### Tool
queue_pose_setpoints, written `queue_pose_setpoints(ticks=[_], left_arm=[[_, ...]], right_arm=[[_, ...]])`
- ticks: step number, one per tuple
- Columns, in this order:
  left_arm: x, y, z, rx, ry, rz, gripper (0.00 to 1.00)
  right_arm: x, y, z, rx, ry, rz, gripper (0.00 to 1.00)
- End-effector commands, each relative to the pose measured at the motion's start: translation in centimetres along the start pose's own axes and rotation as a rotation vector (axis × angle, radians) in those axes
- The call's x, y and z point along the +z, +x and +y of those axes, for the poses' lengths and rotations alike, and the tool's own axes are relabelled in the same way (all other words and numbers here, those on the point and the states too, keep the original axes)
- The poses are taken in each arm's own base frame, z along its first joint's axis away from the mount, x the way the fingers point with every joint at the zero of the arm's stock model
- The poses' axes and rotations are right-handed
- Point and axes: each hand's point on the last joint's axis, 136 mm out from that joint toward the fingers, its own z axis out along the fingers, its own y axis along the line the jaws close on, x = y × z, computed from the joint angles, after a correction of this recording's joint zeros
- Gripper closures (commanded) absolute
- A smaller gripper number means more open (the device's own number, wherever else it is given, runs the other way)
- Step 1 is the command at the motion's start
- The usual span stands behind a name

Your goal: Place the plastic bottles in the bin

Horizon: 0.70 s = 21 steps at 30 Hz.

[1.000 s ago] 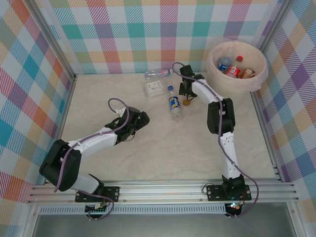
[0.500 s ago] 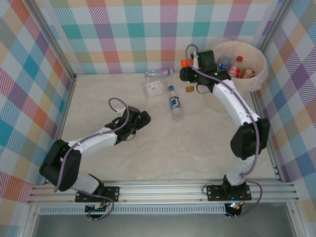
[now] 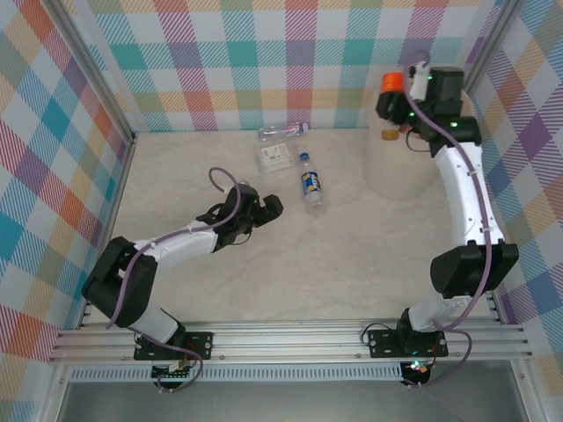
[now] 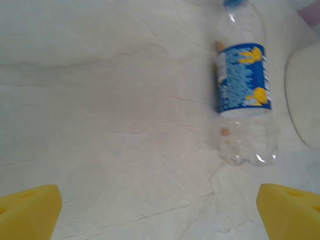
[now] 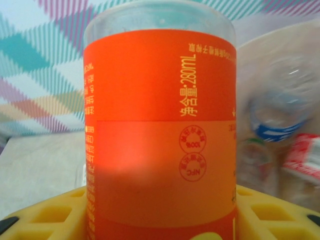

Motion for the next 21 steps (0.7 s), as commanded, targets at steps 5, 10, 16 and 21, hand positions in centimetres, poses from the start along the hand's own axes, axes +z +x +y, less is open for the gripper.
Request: queue_pose_setpoints(ticks=[5, 10, 16, 21], left_arm=[[1.6, 1.4, -4.9, 0.133, 0.04, 0.058, 0.0], [3.5, 2.3, -5.9, 0.17, 0.02, 0.101, 0.0], [5.5, 2.7, -6.3, 0.206, -0.014, 0.133, 0.0], [6.6, 3.2, -6.8, 0.235, -0.02, 0.158, 0.0]], right_arm=[[1.0, -3.2, -5.6, 0.16, 0.061, -0.027, 0.54], [2.7, -4.3, -10.4, 0.147, 0.243, -0.057, 0.51], [4.5, -3.8, -15.4, 0.136, 0.464, -0.054, 0.32], [4.4, -3.2, -16.2, 0.148, 0.508, -0.019, 0.08]])
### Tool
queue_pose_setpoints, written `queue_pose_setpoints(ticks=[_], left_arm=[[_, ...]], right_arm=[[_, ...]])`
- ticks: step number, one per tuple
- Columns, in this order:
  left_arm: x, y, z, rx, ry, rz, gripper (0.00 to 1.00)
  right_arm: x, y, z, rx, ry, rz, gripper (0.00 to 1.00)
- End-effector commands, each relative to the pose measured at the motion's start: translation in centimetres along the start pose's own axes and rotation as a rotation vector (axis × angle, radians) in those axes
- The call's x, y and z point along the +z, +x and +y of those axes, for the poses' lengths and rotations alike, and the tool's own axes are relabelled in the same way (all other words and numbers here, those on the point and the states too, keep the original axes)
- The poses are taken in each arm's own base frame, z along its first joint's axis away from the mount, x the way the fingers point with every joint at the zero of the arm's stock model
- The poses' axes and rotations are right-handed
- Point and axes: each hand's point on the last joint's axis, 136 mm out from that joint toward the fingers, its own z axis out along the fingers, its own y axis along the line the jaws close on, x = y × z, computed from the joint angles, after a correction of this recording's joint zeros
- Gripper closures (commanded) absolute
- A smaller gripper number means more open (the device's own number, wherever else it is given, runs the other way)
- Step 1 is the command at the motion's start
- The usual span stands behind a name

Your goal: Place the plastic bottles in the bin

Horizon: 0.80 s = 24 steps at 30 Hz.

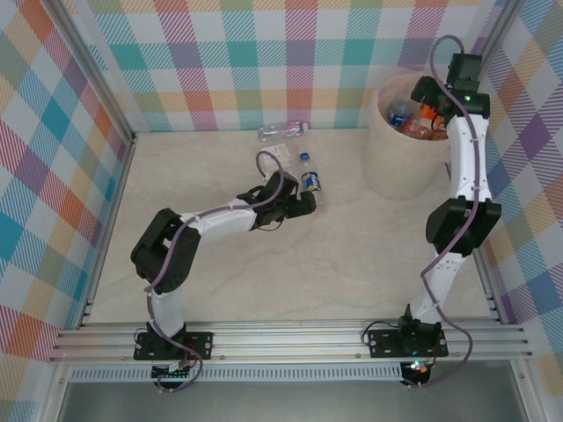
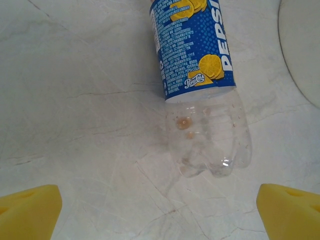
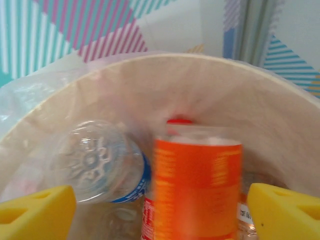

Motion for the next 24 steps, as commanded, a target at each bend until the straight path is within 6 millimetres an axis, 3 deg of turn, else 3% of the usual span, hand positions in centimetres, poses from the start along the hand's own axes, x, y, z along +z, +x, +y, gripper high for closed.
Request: queue_pose_setpoints(ticks=[1, 4, 14, 24], left_arm=[[0.4, 0.8, -1.1, 0.055, 0.001, 0.035, 0.0], [1.0, 1.0, -1.1, 0.068, -0.009, 0.042, 0.0], [2.7, 0.7, -0.7, 0.113, -0.086, 0.041, 0.0], [4.3, 0.9, -0.8, 0.136, -0.109, 0.07, 0.0]], right_arm=[[-2.2, -1.5, -1.0, -0.002, 0.054, -0.037, 0.07], [-3.5, -1.5, -0.3, -0.001, 0.008, -0.048, 0.01], [-8.6, 0.0, 2.8, 0.047, -0.229, -0.06, 0.0], [-14.6, 2.4, 8.0, 0.058, -0.529, -0.034, 0.0]])
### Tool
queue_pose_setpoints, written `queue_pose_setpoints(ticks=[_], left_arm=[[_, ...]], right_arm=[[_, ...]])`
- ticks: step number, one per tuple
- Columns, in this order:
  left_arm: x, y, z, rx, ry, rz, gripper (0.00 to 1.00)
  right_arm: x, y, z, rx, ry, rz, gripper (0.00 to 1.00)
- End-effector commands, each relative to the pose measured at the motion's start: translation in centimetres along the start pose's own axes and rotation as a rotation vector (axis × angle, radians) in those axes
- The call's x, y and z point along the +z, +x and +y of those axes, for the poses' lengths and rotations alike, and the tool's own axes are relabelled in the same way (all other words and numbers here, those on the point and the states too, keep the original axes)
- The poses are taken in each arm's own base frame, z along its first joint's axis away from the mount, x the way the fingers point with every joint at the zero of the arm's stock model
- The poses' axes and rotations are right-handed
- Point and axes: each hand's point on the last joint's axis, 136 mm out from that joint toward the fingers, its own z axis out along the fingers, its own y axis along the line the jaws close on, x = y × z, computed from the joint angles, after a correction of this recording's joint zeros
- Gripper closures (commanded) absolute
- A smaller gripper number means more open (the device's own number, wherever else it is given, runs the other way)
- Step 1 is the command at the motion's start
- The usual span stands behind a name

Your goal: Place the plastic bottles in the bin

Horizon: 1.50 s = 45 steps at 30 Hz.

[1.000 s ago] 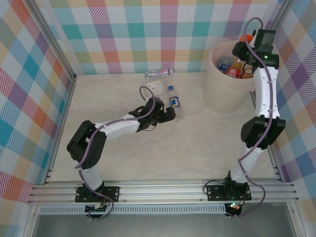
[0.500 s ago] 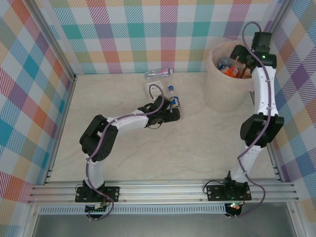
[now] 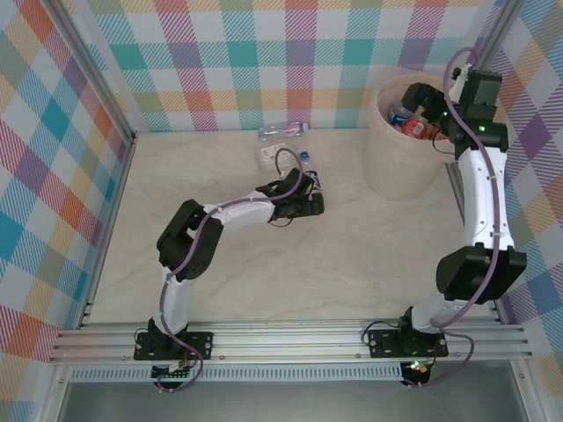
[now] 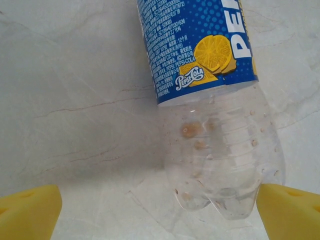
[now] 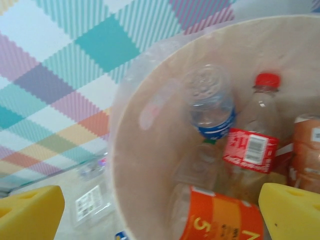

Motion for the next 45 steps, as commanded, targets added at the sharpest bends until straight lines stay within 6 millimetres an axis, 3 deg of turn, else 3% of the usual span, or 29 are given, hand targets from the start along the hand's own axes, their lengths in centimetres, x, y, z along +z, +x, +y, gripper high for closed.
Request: queue_pose_setpoints(ticks=[1, 4, 13, 19, 25, 29, 34, 40, 45], left_arm=[[0.4, 0.2, -0.7, 0.043, -0.002, 0.012, 0.0], [0.3, -0.7, -2.4, 0.051, 0.071, -0.017, 0.0], [0.7, -3.1, -4.5, 0.056, 0.159, -0.123, 0.0], [3.8, -3.4, -1.1, 0.076, -0.129, -0.084, 0.0], [4.7, -2.5, -0.6, 0.095, -0.175, -0.056, 0.04], [4.3, -2.0, -1.0, 0.12, -0.145, -0.034, 0.25], [3.3, -1.2, -1.6, 0.144, -0.076, -0.019, 0.39], [0.7, -0.7, -2.1, 0.175, 0.015, -0.037, 0.5], [-2.2, -0.2, -1.1, 0.182, 0.043, -0.074, 0.52]], right_arm=[[-1.3, 0.6, 4.2, -0.016, -0.163, 0.004, 0.0], [-1.8, 2.2, 5.7, -0.026, -0.206, 0.034, 0.0], [-2.1, 7.6, 8.2, -0.051, -0.251, 0.114, 0.0], [-1.8, 9.3, 8.3, -0.047, -0.248, 0.158, 0.0], [-2.2, 9.5, 8.2, -0.054, -0.235, 0.154, 0.0], [-2.4, 9.7, 8.1, -0.049, -0.234, 0.157, 0.0], [-2.8, 10.8, 8.3, -0.056, -0.248, 0.175, 0.0], [-3.1, 13.3, 9.1, -0.071, -0.294, 0.202, 0.0], [-3.2, 14.4, 9.0, -0.048, -0.306, 0.193, 0.0]])
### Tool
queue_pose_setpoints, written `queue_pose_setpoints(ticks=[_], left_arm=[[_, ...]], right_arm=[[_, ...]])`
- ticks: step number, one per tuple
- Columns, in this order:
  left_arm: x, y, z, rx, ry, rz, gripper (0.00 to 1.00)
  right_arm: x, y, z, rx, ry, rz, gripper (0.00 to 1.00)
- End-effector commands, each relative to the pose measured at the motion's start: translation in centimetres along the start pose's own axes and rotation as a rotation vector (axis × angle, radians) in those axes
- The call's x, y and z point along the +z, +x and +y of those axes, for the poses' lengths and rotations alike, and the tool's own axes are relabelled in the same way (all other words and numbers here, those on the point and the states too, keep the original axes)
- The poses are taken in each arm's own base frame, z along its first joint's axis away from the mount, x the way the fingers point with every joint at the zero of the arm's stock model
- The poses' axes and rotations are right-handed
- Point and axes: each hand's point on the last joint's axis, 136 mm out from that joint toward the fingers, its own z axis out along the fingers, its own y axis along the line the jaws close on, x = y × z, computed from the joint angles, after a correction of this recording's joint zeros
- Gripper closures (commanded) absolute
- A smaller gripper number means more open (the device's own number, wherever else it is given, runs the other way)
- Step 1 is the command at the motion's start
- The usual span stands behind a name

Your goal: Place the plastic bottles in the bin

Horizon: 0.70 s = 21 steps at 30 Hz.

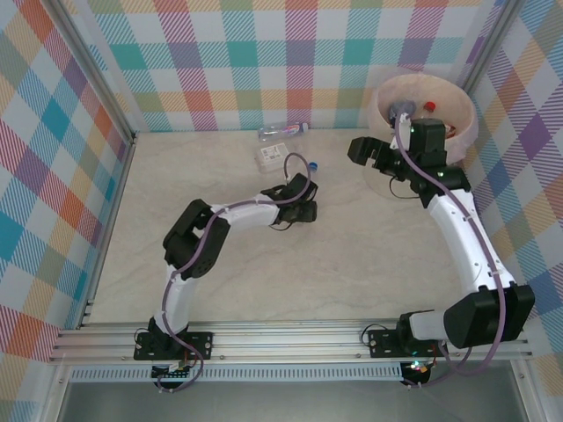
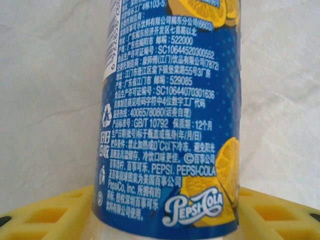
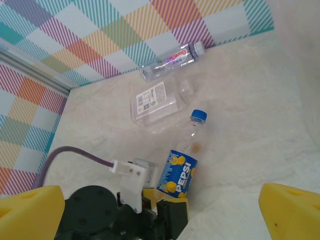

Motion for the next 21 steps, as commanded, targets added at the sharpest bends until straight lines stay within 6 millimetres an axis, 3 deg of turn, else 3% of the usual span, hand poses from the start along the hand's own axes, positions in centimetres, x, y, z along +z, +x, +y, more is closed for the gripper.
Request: queue_pose_setpoints(ticks=[1, 9, 15, 21], left_arm=[[-3.8, -1.7, -1.6, 0.023, 0.095, -0.095, 0.53], [-9.5, -1.3, -2.0, 0.019, 0.27, -0.168, 0.55], [-16.1, -3.3, -4.1, 0.022, 0.501, -0.28, 0.55], [-20.0, -4.8, -6.1, 0.022, 0.653, -0.337, 0.54]], right_arm=[[-0.6, -0.9, 1.6, -0.008, -0.069, -0.067, 0.0], [1.6, 0.3, 3.0, 0.043, -0.122, -0.05, 0.0], [3.2, 0.9, 5.9, 0.118, -0.254, 0.028, 0.0], [4.1, 1.4, 8.4, 0.123, -0.361, 0.102, 0.0]])
